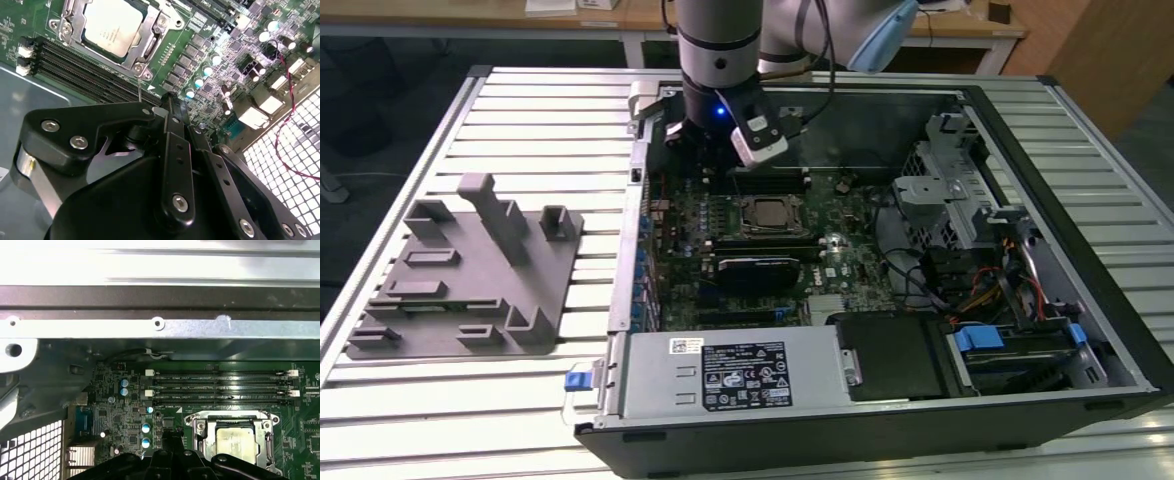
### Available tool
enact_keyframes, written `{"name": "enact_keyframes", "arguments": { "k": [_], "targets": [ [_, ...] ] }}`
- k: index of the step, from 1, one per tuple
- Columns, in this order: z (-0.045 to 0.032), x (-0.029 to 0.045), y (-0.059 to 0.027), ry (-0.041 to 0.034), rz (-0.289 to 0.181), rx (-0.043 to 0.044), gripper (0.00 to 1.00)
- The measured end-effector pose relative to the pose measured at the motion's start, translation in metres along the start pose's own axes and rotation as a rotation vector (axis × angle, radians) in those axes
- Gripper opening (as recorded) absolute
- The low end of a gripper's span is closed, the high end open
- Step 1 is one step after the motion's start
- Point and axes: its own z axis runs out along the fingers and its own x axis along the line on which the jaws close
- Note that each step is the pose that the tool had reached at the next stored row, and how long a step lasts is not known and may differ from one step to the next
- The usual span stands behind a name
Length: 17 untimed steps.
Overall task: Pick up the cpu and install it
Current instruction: 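Install the first cpu locking lever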
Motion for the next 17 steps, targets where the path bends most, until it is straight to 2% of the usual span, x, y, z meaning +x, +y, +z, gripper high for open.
{"name": "enact_keyframes", "arguments": {
  "k": [10, 17],
  "targets": [
    [-0.0047, -0.0001, 0.0006, -0.0005, 0.0, -0.0004, 0.11],
    [-0.0048, 0.0, 0.0005, 0.0002, 0.0, -0.0337, 0.11]
  ]
}}
